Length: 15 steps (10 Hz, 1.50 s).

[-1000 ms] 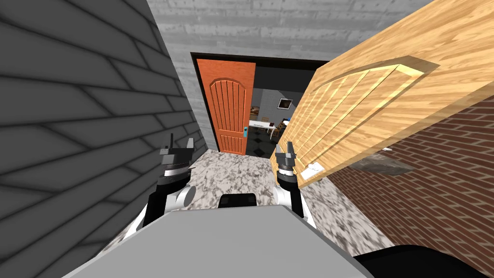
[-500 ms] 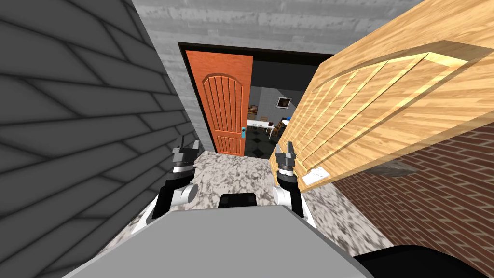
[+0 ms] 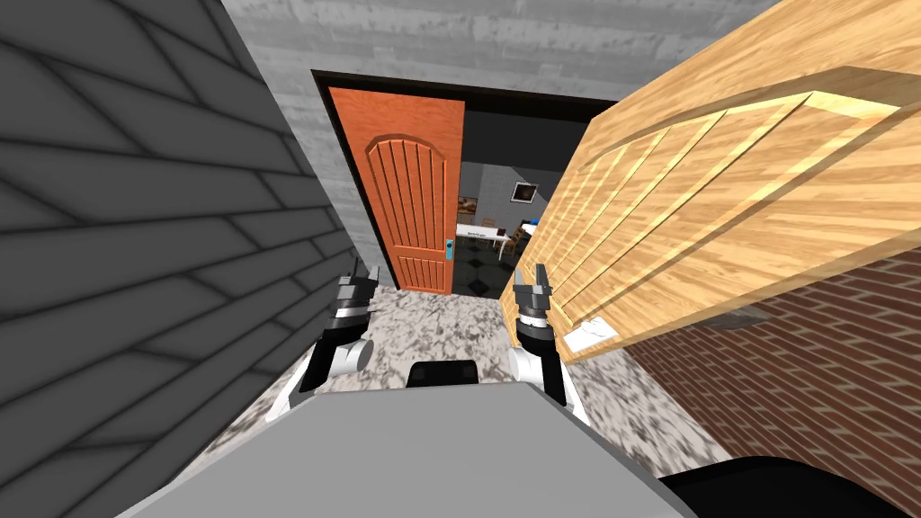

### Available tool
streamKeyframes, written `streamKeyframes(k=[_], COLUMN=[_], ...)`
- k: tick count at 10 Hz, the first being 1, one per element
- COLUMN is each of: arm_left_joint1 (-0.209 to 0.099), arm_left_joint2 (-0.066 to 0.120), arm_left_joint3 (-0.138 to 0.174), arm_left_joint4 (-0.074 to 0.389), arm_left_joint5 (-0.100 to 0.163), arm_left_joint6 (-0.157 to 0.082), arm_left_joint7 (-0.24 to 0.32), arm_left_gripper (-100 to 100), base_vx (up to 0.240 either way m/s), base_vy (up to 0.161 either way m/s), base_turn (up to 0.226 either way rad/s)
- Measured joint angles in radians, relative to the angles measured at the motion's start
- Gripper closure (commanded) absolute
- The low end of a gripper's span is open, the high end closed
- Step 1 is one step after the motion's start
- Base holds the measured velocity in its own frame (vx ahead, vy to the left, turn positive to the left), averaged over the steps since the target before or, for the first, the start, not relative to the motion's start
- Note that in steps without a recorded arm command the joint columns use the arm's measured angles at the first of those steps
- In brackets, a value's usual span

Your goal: Pull the door open

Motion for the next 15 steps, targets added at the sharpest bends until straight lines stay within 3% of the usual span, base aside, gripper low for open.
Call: streamKeyframes(k=[6,8,15], arm_left_joint1=[-0.055,-0.073,-0.140], arm_left_joint2=[0.009,0.011,0.021], arm_left_joint3=[-0.003,-0.003,-0.001], arm_left_joint4=[0.124,0.153,0.299], arm_left_joint5=[-0.004,-0.005,-0.007], arm_left_joint6=[0.027,0.050,0.089], arm_left_joint7=[0.003,0.003,0.011], arm_left_gripper=[-100,-100,-100], base_vx=[0.102,0.097,0.105], base_vy=[-0.038,-0.036,-0.037], base_turn=[-0.050,-0.044,-0.048])
